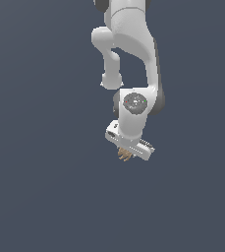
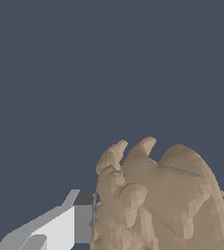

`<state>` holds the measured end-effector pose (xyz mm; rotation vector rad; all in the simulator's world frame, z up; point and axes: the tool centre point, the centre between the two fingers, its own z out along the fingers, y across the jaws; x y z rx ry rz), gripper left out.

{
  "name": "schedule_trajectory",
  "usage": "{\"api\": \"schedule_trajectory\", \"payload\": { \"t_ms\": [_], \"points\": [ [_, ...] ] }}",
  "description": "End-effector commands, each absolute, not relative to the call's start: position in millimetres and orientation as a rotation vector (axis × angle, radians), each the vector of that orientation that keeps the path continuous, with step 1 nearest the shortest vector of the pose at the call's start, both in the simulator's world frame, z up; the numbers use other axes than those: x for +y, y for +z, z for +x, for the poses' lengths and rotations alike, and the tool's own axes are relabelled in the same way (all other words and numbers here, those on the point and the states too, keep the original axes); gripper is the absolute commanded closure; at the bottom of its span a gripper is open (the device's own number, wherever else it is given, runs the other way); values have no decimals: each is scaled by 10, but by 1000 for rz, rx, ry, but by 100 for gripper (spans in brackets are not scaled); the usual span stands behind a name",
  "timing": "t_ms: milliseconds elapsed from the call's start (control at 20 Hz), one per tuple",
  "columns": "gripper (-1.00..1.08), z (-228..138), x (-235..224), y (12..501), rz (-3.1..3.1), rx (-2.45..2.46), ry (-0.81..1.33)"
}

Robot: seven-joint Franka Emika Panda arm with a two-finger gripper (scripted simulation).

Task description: Pick up the object and move it to a goal position.

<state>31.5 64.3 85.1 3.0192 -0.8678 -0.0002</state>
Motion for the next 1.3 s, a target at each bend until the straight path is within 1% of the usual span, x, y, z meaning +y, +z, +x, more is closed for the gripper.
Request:
{"api": "schedule_trajectory", "payload": {
  "t_ms": [0, 750, 1000, 1250],
  "points": [
    [108, 321, 744, 1063, 3020, -867, 2],
    [108, 391, 1459, 2586, 3019, -868, 1],
    [108, 422, 1611, 2899, 3019, -868, 1],
    [108, 445, 1700, 3070, 3019, -867, 0]
  ]
}}
